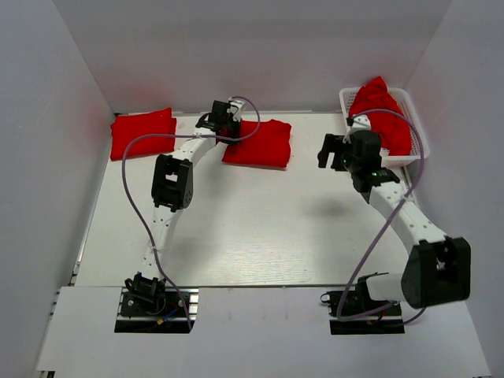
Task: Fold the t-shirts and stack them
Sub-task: Put the neatly folded tshirt into the corner of the board with the left arm
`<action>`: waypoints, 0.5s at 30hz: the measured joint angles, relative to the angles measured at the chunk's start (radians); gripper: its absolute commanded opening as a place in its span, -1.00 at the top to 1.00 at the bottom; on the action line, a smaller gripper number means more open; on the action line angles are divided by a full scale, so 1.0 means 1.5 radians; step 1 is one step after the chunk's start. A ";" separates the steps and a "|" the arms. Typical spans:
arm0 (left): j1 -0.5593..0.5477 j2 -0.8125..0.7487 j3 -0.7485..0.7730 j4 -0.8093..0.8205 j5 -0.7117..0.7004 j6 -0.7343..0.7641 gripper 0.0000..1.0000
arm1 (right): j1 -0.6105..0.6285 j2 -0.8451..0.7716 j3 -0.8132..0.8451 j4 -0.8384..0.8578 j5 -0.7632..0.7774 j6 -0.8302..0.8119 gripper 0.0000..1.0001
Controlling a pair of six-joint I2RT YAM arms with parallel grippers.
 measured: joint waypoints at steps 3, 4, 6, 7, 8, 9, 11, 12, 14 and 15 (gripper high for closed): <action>-0.009 0.001 0.012 -0.020 -0.025 0.007 1.00 | 0.000 -0.075 -0.050 -0.004 0.062 0.010 -0.79; -0.011 0.001 0.013 -0.023 -0.028 0.007 1.00 | 0.000 -0.096 -0.061 -0.005 0.079 0.013 -0.79; -0.012 -0.004 0.006 -0.020 -0.031 0.006 1.00 | -0.001 -0.136 -0.080 -0.008 0.107 0.016 -0.79; -0.012 -0.014 -0.014 -0.011 -0.030 0.006 1.00 | -0.001 -0.152 -0.086 -0.012 0.118 0.017 -0.79; -0.012 -0.030 -0.041 -0.003 -0.029 0.005 1.00 | -0.001 -0.162 -0.088 -0.015 0.125 0.017 -0.79; -0.011 -0.048 -0.072 0.006 -0.025 0.004 1.00 | -0.001 -0.170 -0.090 -0.016 0.132 0.017 -0.79; -0.005 -0.088 -0.126 0.004 -0.014 0.004 1.00 | -0.001 -0.179 -0.092 -0.023 0.142 0.019 -0.79; -0.003 -0.101 -0.137 -0.004 -0.009 0.004 1.00 | -0.001 -0.181 -0.094 -0.026 0.146 0.019 -0.79; 0.004 -0.120 -0.140 -0.013 0.003 0.016 1.00 | -0.001 -0.182 -0.095 -0.039 0.150 0.020 -0.79; 0.008 -0.128 -0.138 -0.018 0.009 0.024 1.00 | -0.001 -0.182 -0.096 -0.044 0.152 0.020 -0.79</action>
